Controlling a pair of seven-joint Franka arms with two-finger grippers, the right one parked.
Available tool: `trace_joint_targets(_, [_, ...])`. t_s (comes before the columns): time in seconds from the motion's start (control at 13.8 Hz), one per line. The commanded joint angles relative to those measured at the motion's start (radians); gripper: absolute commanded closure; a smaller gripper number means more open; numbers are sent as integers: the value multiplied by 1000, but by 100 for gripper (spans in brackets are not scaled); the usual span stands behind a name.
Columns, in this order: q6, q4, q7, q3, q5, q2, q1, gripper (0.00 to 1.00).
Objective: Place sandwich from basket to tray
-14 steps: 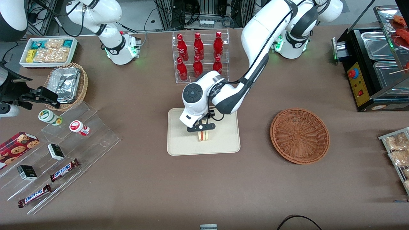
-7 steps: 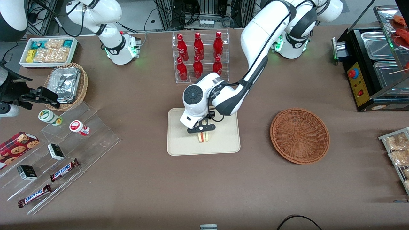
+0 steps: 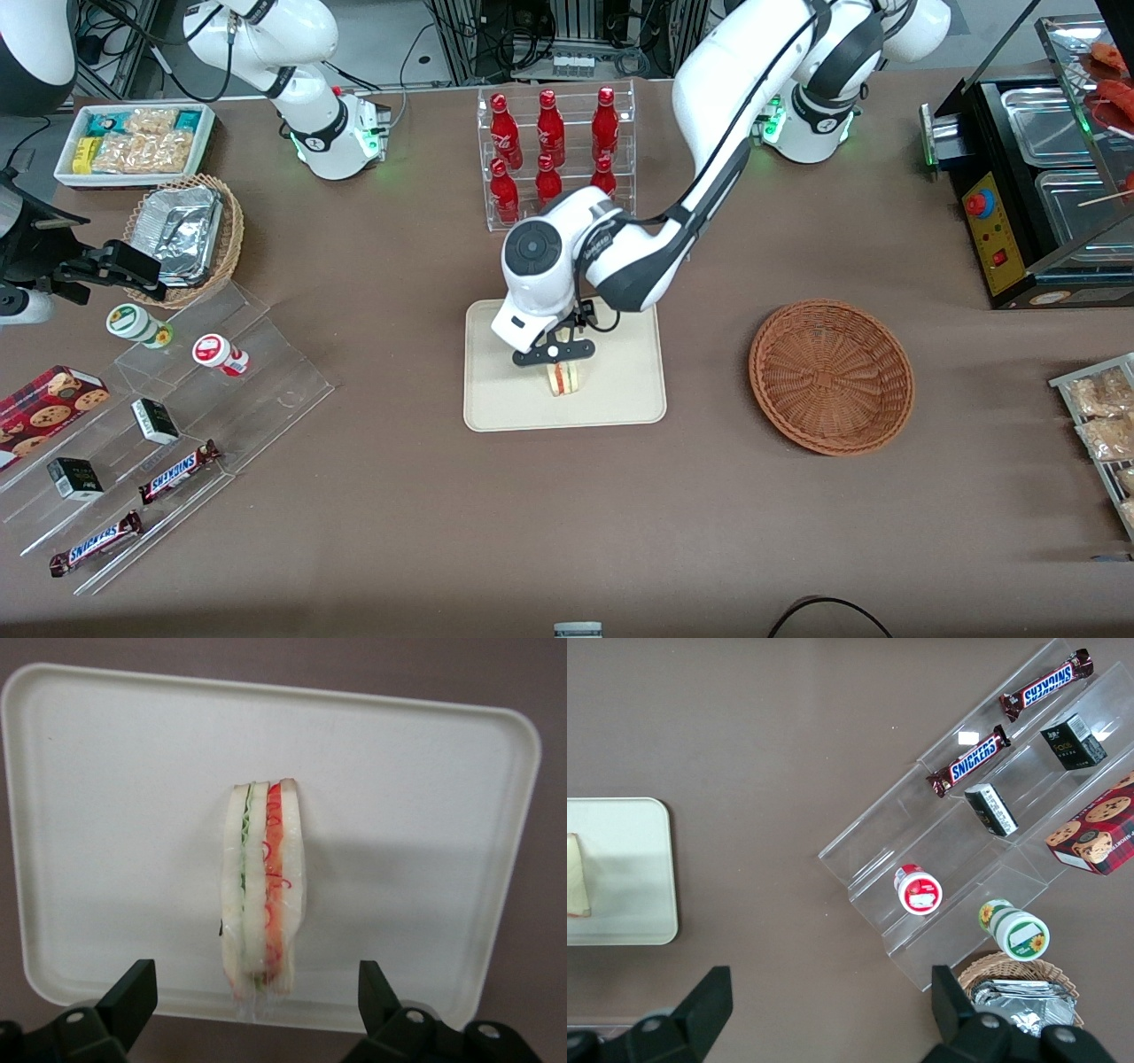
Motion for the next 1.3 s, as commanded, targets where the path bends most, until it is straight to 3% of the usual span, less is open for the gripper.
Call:
trace_joint_targets(0.0, [-49,-11,-5,10,4,-74,-6,0])
trace_joint_targets(0.29, [-95,-13,22,13,9,-124,11,0])
trace_joint_targets(0.43, [-110,-14,126,15,15,-146,23,0])
trace_joint_targets(0.72, [-196,-57,172,12,1,-218,158,0])
trace_joint_targets(1.23, [-199,-221,458,10,-39,-376,380,0])
